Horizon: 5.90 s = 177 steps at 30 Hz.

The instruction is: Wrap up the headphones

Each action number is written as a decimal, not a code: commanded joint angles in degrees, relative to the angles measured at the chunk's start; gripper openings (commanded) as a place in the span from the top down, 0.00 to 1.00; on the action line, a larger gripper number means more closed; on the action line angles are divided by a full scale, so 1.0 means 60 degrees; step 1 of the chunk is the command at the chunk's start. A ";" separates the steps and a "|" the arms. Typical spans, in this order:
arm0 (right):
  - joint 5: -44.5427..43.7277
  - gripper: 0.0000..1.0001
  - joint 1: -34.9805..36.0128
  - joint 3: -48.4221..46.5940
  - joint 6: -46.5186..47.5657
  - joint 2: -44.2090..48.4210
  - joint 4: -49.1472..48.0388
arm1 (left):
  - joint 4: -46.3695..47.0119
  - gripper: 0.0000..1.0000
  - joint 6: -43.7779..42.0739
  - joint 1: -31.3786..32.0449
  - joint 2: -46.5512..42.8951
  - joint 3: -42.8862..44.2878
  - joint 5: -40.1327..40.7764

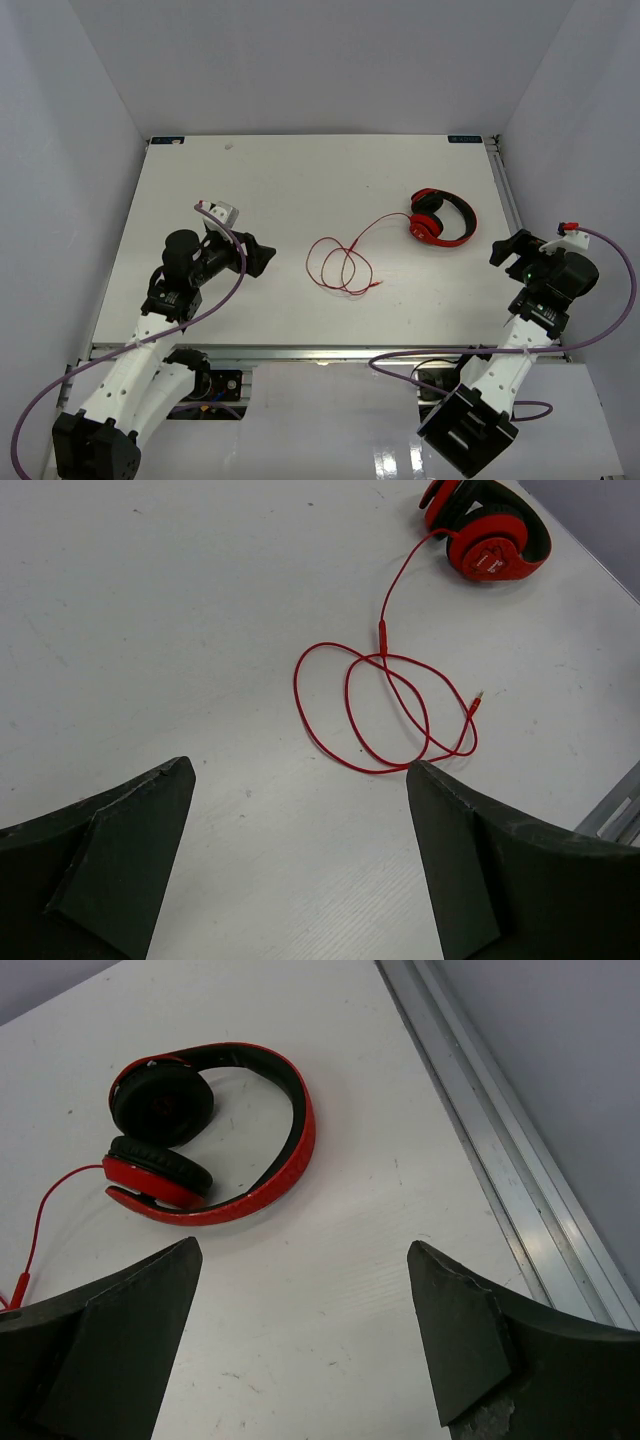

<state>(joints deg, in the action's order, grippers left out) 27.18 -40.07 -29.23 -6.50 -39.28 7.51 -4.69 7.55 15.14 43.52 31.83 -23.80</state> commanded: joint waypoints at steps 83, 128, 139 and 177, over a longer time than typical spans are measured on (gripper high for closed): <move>-0.0268 0.92 0.4923 -0.6607 0.2137 -0.8574 0.2234 | 0.2345 0.02 -0.0026 0.2347 0.0728 -0.0563 -0.2773; 0.3252 0.92 0.4921 -0.6870 -0.0897 -0.3033 0.2240 | 1.2776 0.02 -0.1537 0.6598 0.7375 -0.1850 0.1499; 0.3292 0.92 0.4921 -0.7206 -0.0988 -0.3142 0.2455 | 1.4725 0.02 -0.0902 0.7025 0.9299 -0.0807 0.0355; 0.4581 0.92 0.5040 -0.7030 0.0410 -0.2834 0.3520 | 1.6380 1.00 -0.0108 0.6528 1.0770 -0.0589 0.1609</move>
<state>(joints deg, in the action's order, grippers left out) 51.43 -10.46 -69.58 -8.33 -57.71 26.18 76.66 3.35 58.52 111.85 30.10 -8.64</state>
